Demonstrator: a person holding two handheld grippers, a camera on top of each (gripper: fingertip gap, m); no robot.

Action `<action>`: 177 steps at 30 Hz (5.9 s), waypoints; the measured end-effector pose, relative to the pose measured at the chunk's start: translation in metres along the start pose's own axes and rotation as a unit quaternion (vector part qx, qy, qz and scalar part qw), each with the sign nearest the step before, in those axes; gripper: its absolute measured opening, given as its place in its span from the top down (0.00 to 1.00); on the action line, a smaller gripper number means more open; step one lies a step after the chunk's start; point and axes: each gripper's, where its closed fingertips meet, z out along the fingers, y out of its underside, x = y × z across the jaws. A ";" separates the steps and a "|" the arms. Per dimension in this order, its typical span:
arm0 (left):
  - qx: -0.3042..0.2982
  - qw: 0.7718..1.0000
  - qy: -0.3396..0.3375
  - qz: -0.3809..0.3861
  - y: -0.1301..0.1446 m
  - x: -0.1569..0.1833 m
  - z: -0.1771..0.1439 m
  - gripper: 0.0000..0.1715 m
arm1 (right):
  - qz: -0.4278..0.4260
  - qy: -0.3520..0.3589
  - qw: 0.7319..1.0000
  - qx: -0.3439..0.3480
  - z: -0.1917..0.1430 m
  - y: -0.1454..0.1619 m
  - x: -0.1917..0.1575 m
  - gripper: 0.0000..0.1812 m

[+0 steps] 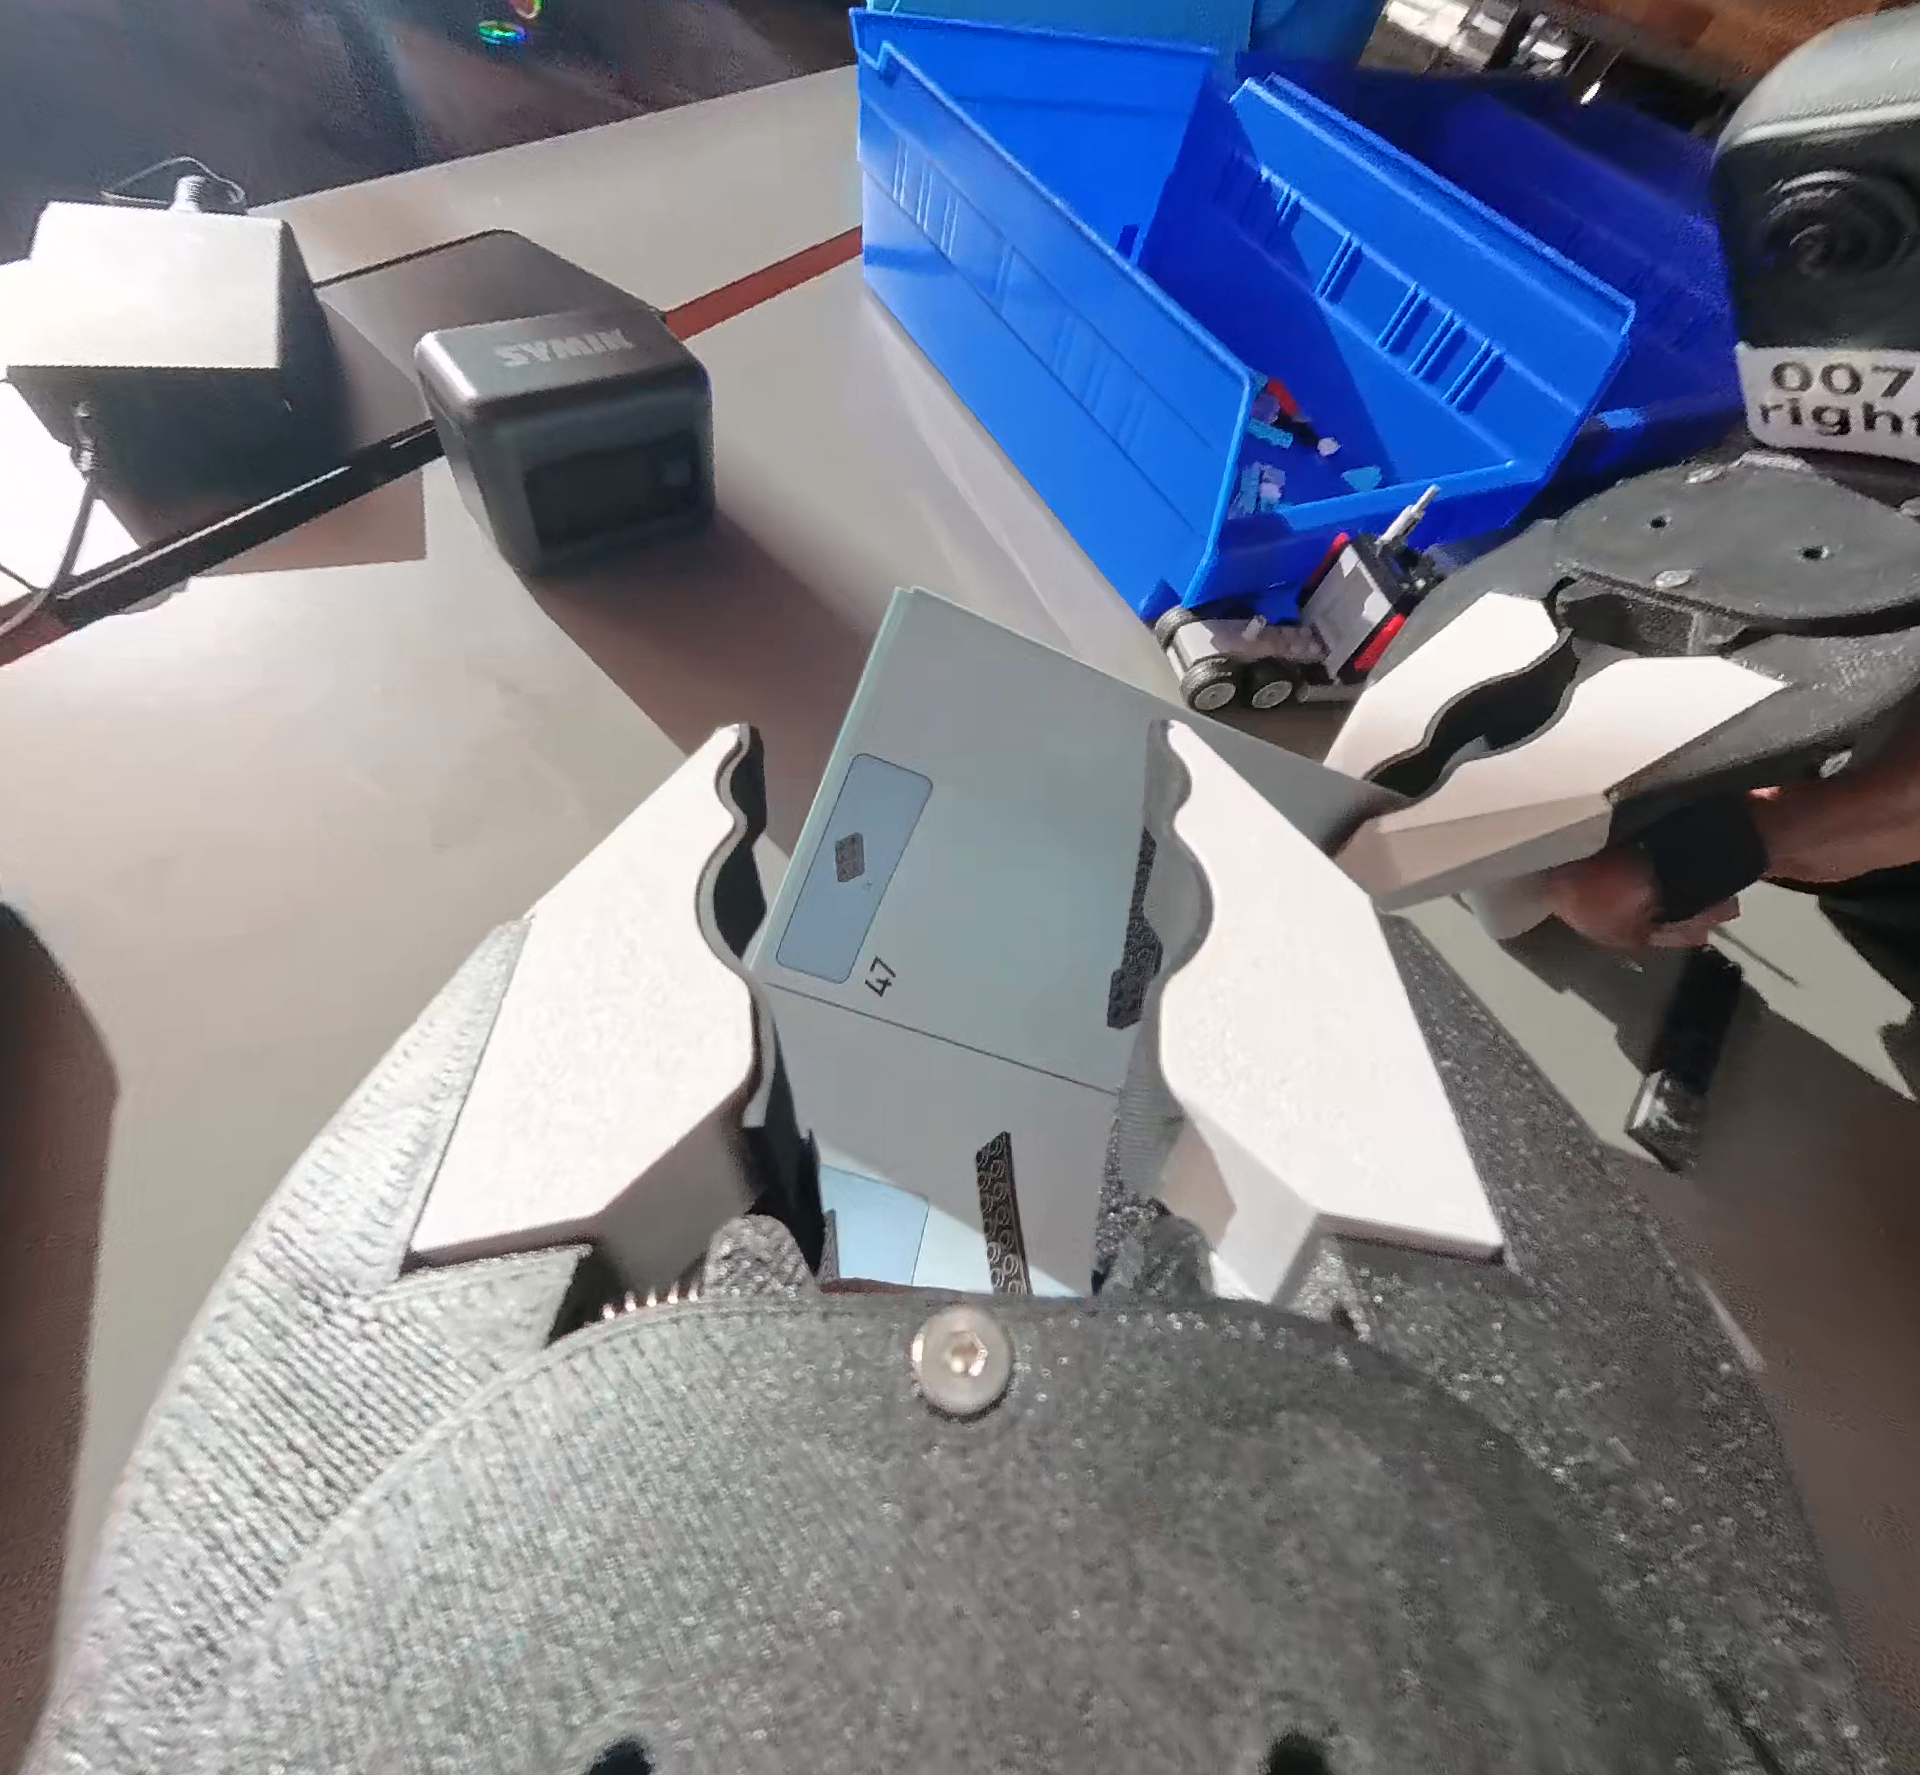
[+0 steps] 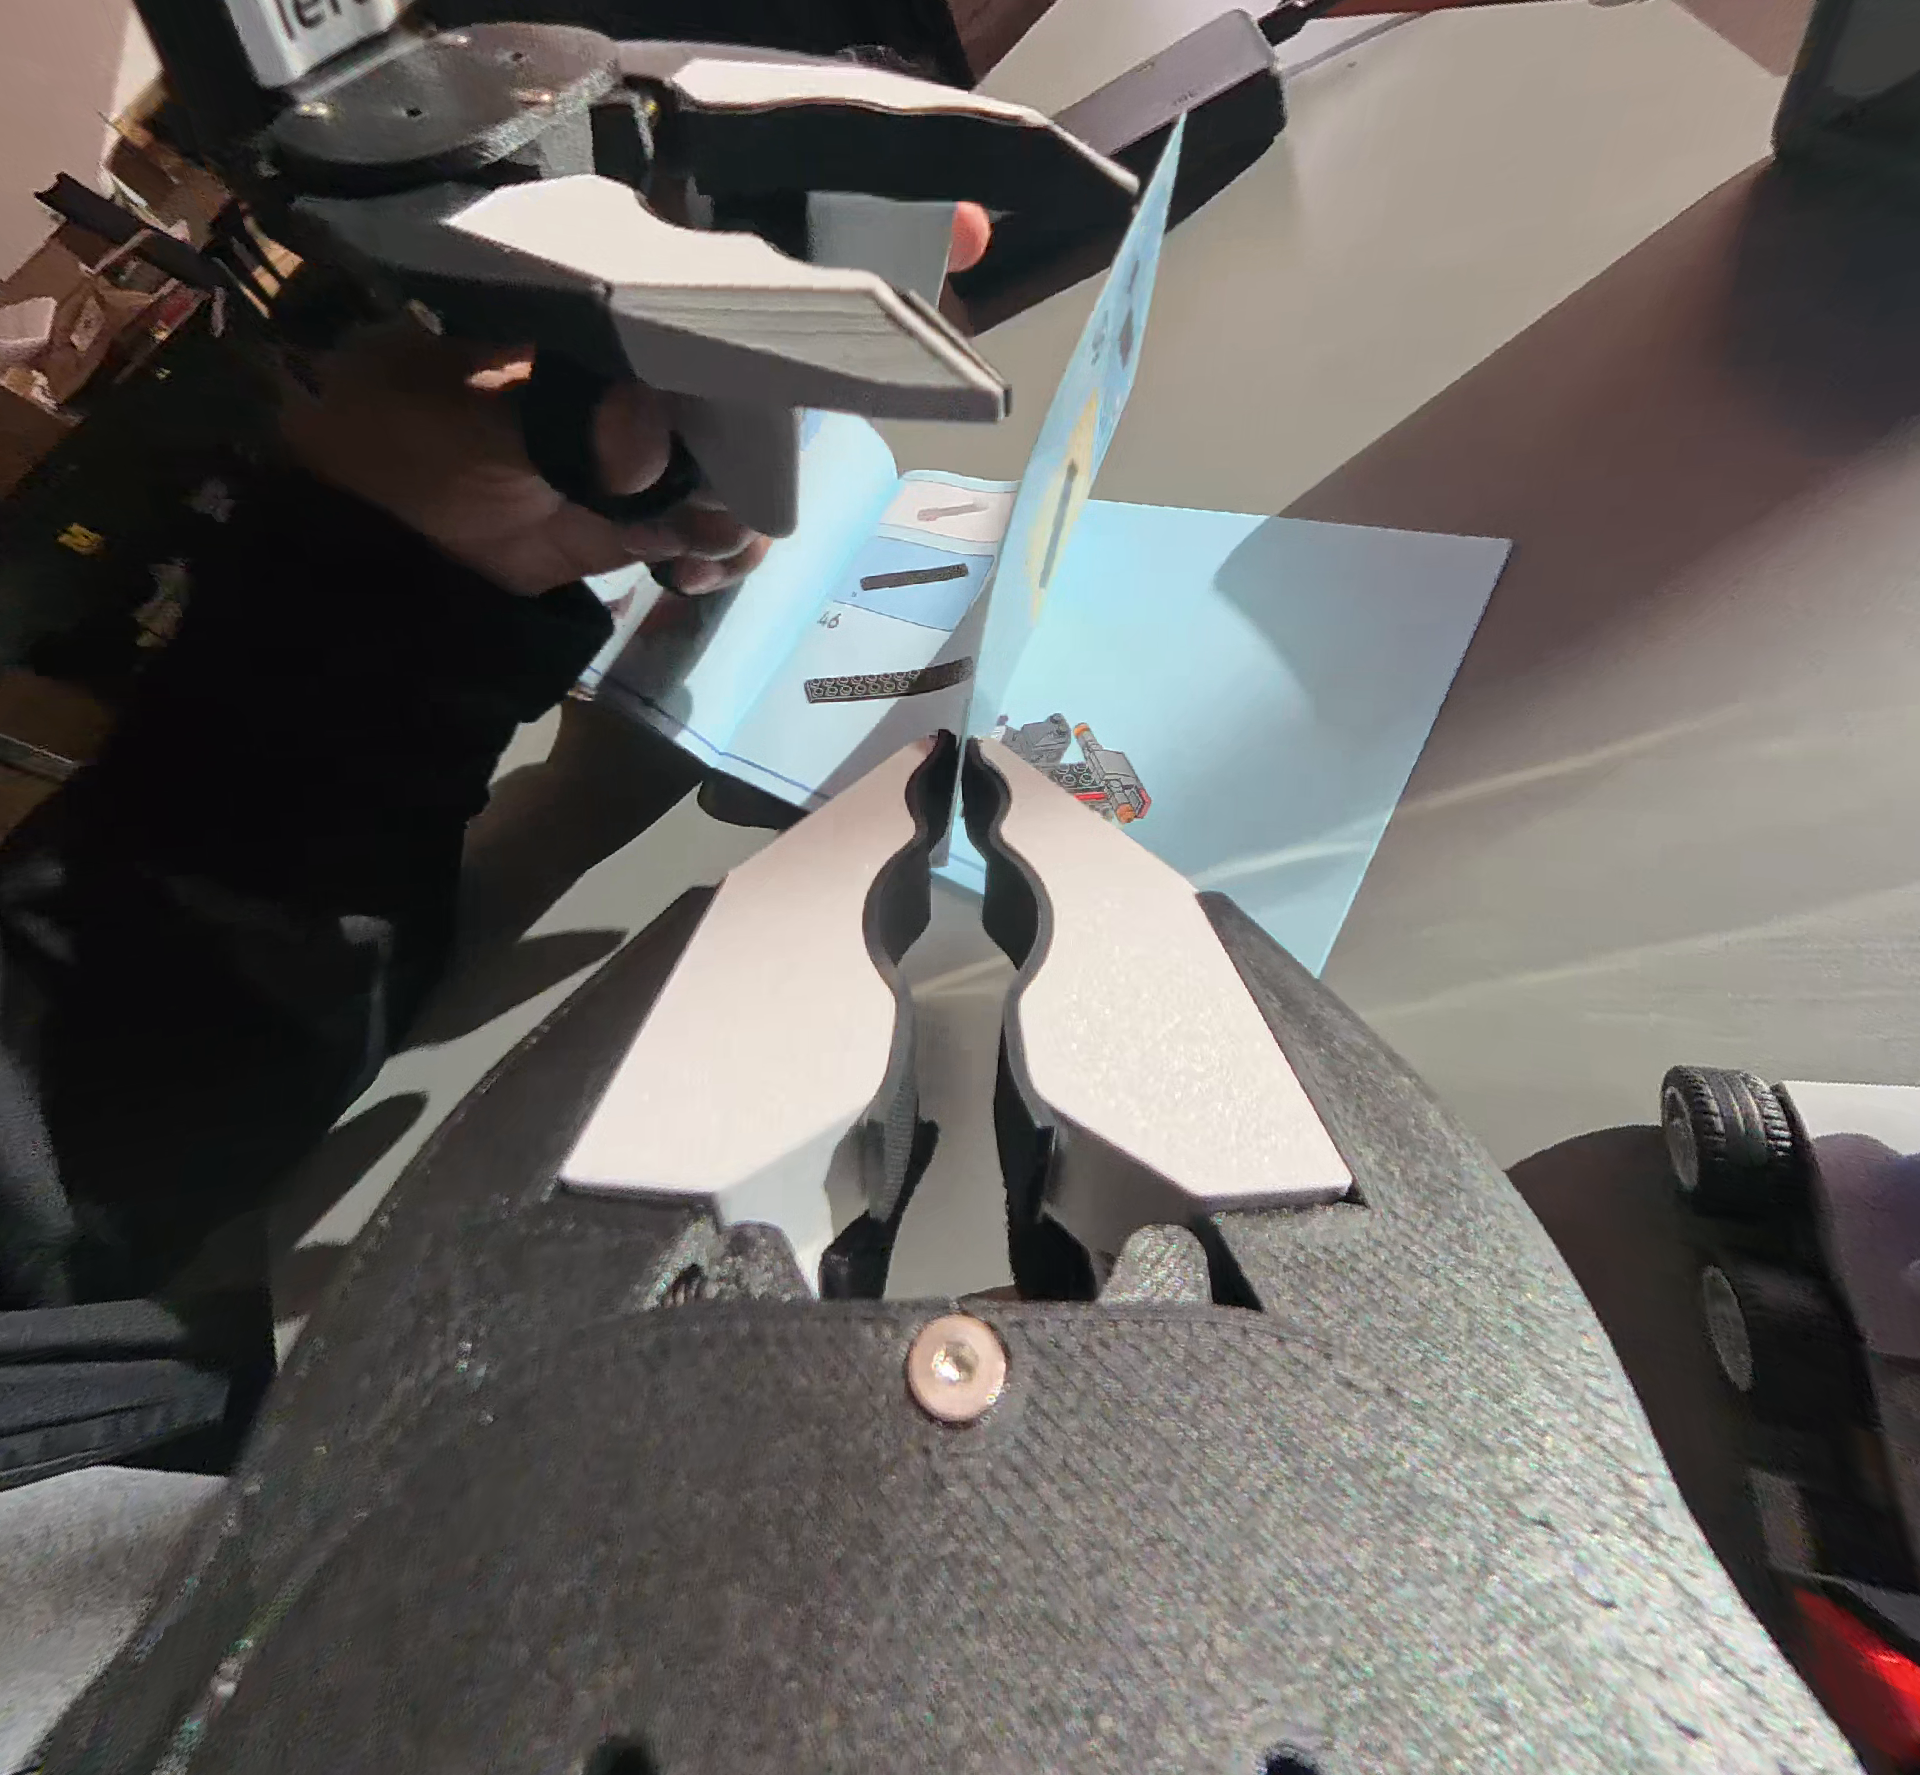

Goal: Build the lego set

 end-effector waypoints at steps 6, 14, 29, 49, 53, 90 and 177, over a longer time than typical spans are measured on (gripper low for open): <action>-0.007 0.999 0.029 -0.015 0.007 0.004 0.007 0.57 | 0.001 -0.002 1.000 -0.006 -0.001 0.004 0.001 0.99; -0.042 0.998 0.047 -0.003 0.021 0.013 0.012 0.57 | 0.003 -0.008 1.000 -0.008 -0.001 0.006 0.000 0.99; -0.086 0.994 0.064 0.009 0.037 0.021 0.016 0.59 | 0.009 -0.005 1.000 -0.012 -0.003 0.007 0.005 0.93; -0.122 0.991 0.056 -0.030 0.050 0.013 0.011 0.58 | 0.004 -0.012 1.000 -0.024 -0.008 0.010 0.005 0.99; -0.105 0.993 0.049 -0.032 0.044 0.009 0.008 0.54 | -0.016 -0.032 0.999 -0.031 -0.009 0.012 -0.004 0.99; -0.034 0.991 0.126 -0.008 0.023 0.034 0.008 0.48 | -0.064 -0.075 0.992 -0.079 -0.009 0.029 -0.020 0.99; -0.264 0.936 0.102 0.207 0.103 0.061 0.015 0.74 | -0.158 0.050 0.986 -0.015 -0.038 -0.004 0.032 0.80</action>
